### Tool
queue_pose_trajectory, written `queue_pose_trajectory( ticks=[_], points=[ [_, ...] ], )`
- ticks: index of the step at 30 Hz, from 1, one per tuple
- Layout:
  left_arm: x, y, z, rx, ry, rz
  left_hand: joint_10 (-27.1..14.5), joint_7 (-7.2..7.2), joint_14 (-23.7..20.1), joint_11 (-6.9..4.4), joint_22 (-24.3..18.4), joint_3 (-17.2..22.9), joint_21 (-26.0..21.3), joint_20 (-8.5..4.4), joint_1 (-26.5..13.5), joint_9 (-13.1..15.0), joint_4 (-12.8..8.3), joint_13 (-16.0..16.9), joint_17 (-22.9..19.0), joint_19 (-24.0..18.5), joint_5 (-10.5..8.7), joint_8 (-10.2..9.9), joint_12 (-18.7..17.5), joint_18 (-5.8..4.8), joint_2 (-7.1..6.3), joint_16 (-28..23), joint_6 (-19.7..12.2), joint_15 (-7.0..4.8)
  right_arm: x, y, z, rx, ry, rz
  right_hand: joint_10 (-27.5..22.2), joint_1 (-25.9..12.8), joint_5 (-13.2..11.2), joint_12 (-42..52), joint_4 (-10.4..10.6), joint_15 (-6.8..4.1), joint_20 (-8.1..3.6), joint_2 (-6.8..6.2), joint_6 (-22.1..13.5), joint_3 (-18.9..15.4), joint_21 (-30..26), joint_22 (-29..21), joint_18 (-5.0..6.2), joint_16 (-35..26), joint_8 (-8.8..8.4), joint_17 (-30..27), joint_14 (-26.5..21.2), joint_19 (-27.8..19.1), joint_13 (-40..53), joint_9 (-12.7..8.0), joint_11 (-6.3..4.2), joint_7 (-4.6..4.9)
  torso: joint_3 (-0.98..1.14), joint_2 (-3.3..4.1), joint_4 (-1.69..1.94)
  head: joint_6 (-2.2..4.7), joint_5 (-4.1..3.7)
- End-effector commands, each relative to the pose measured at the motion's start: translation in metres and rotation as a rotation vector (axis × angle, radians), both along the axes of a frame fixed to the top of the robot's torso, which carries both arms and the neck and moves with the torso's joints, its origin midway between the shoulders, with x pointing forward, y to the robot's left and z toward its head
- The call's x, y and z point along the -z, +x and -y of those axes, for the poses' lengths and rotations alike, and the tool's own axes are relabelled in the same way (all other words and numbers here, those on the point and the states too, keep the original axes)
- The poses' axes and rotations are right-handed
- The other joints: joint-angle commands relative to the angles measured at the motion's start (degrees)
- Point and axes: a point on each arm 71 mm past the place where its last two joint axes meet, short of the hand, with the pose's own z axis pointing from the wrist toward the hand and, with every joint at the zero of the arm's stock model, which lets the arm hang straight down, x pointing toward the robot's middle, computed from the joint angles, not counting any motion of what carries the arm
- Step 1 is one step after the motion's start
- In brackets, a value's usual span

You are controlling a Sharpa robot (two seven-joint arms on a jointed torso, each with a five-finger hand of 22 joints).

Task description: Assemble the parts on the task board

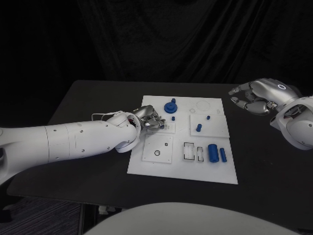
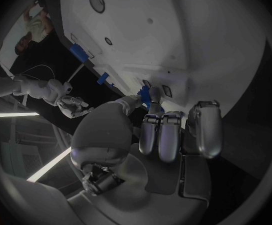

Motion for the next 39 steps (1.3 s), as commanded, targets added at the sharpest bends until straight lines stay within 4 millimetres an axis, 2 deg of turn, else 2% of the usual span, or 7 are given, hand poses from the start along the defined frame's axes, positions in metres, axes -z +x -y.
queue_pose_trajectory(
  ticks=[1, 14, 19, 24, 31, 35, 39],
  points=[
    [0.0035, -0.0028, 0.0035, 0.031, 0.001, -0.014, 5.95, -0.25, 6.05, -0.25, 10.17, -0.06, -0.12, -0.35, -0.7, -0.14, 0.59, 15.05, 15.09, 0.58, -0.91, 0.34, -0.03, 0.72, 0.0, 0.15, -0.45, -0.49, 0.0007, 0.0, 0.0016, 0.02, 0.004, -0.004, 5.97, -0.28, 0.36, 0.3, -0.01, 0.12, 0.0, -0.36, 0.5, 0.25, -0.32, 13.09, 1.07, -0.28, -0.28, 11.51, 5.16, 3.01, 15.09, -0.08, -0.06, 0.06, -0.06, 0.02, -0.03, 0.0, -0.03],
    [0.0058, -0.0047, 0.0036, 0.039, 0.006, -0.031, 5.95, -0.11, 6.05, -0.12, 10.24, -0.85, -0.22, -0.29, -1.18, -0.24, 1.75, 15.05, 15.09, 0.64, -3.83, 0.56, -0.03, 0.7, 0.14, 0.15, -0.87, -0.41, 0.0012, 0.0007, -0.0003, 0.016, 0.002, -0.007, 5.97, -0.29, 0.36, 0.3, -0.06, 0.12, 0.01, -0.34, 0.57, 0.37, -0.34, 13.08, 1.07, -0.27, -0.29, 11.52, 5.16, 3.0, 15.09, -0.1, -0.05, 0.09, -0.01, -0.06, 0.05, 0.0, -0.12],
    [0.0066, -0.0049, 0.0022, 0.038, 0.008, -0.034, 5.95, -0.1, 6.05, -0.1, 10.25, -1.02, -0.23, -0.28, -1.28, -0.27, 1.91, 15.05, 15.09, 0.65, -4.17, 0.58, -0.03, 0.7, 0.11, 0.15, -0.92, -0.4, 0.0013, 0.0009, -0.0004, 0.015, 0.002, -0.007, 5.97, -0.29, 0.36, 0.3, -0.06, 0.12, 0.01, -0.34, 0.57, 0.37, -0.34, 13.08, 1.07, -0.27, -0.29, 11.52, 5.16, 3.0, 15.09, -0.1, -0.05, 0.09, 0.0, -0.09, -0.04, 0.0, 0.0],
    [0.0074, -0.0051, 0.0009, 0.038, 0.011, -0.039, 5.95, -0.01, 6.05, -0.02, 10.3, -2.36, -0.36, -0.21, -2.01, -0.5, 3.25, 15.05, 15.09, 0.66, -6.72, 0.75, -0.03, 0.71, 0.1, 0.15, -0.93, -0.31, 0.0014, 0.001, -0.0003, 0.016, 0.001, -0.008, 5.97, -0.29, 0.36, 0.3, -0.06, 0.12, 0.01, -0.34, 0.57, 0.37, -0.34, 13.08, 1.07, -0.27, -0.29, 11.52, 5.16, 3.0, 15.09, -0.1, -0.05, 0.09, -0.01, -0.12, -0.07, 0.0, 0.04],
    [0.0081, -0.0054, -0.0003, 0.037, 0.013, -0.043, 5.95, 0.06, 6.05, 0.03, 10.33, -3.34, -0.45, -0.17, -2.59, -0.68, 4.3, 15.05, 15.09, 0.68, -7.49, 0.82, -0.03, 0.72, 0.16, 0.15, -0.89, -0.27, 0.0016, 0.001, 0.0, 0.017, 0.001, -0.008, 5.97, -0.29, 0.36, 0.3, -0.06, 0.12, 0.01, -0.34, 0.57, 0.37, -0.34, 13.08, 1.07, -0.27, -0.29, 11.52, 5.16, 3.0, 15.09, -0.1, -0.05, 0.09, 0.05, -0.11, -0.05, 0.0, 0.08],
    [0.0086, -0.0055, -0.0008, 0.038, 0.015, -0.045, 5.95, 0.08, 6.05, 0.08, 10.4, -4.58, -0.48, -0.12, -3.03, -0.91, 5.54, 15.05, 15.09, 0.72, -9.24, 0.92, -0.03, 0.71, 0.32, 0.15, -0.84, -0.24, 0.0016, 0.0009, 0.0002, 0.018, 0.002, -0.007, 5.97, -0.29, 0.36, 0.3, -0.06, 0.12, 0.01, -0.34, 0.57, 0.37, -0.34, 13.08, 1.07, -0.27, -0.29, 11.52, 5.16, 3.0, 15.09, -0.1, -0.05, 0.09, 0.04, -0.1, -0.05, 0.0, 0.07],
    [0.009, -0.0055, -0.0011, 0.04, 0.016, -0.048, 5.95, 0.22, 6.05, 0.19, 10.43, -6.82, -0.76, -0.03, -3.93, -1.26, 7.62, 15.05, 15.09, 0.68, -11.98, 1.03, -0.03, 0.74, 0.56, 0.15, -0.74, -0.12, 0.0017, 0.0009, 0.0005, 0.018, 0.001, -0.008, 5.97, -0.29, 0.36, 0.3, -0.06, 0.12, 0.01, -0.34, 0.57, 0.37, -0.34, 13.08, 1.07, -0.27, -0.29, 11.52, 5.16, 3.0, 15.09, -0.1, -0.05, 0.09, 0.03, -0.08, -0.05, 0.0, 0.14]
  ],
)
